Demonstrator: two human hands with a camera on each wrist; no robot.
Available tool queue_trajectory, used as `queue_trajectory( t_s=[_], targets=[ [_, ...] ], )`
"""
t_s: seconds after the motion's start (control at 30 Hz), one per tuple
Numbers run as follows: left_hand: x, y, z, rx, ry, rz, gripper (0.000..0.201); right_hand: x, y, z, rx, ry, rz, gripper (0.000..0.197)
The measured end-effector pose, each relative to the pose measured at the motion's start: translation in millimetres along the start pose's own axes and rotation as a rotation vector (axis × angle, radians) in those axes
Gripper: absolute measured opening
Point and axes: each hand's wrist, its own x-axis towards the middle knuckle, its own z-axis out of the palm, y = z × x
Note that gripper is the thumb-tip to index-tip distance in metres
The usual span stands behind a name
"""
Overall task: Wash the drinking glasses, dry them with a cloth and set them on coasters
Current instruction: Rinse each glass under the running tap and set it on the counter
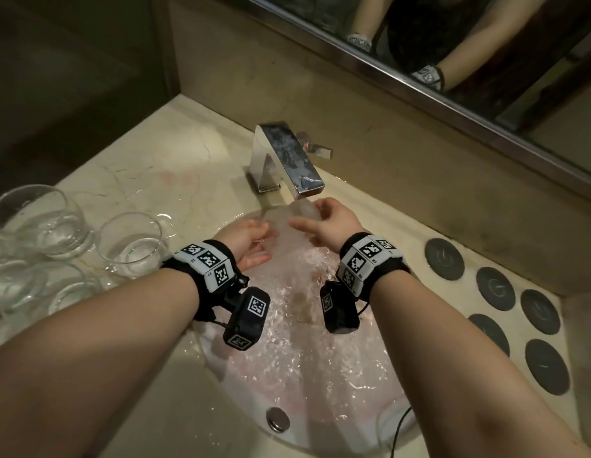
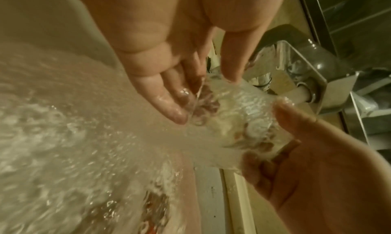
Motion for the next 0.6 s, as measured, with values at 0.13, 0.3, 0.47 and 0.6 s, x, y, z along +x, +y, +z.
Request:
queue_trajectory(
  t_s=[0.13,0.3,0.47,0.6],
  targets=[
    [-5.7,5.3,-1.2,0.067,-0.122,0.065,0.022,0.8,2.3,-2.6,0.238,-0.006,0.142,0.056],
    [-8.0,12.0,8.7,0.212,-0.113,0.205,0.013,-4.9,9.7,0.7,0.452,-0.209,0.249,0.045],
    [-6.1,11.0,13.3,0.705,-0.047,0.446,0.008,-11.2,11.6,-7.4,0.159,-0.167,0.185,0.038],
    [-7.7,15.2,18.7,1.245,-0.111,0.561,0.01,-2.6,1.0,-29.4,0.042,-0.039,0.114,0.034]
  ],
)
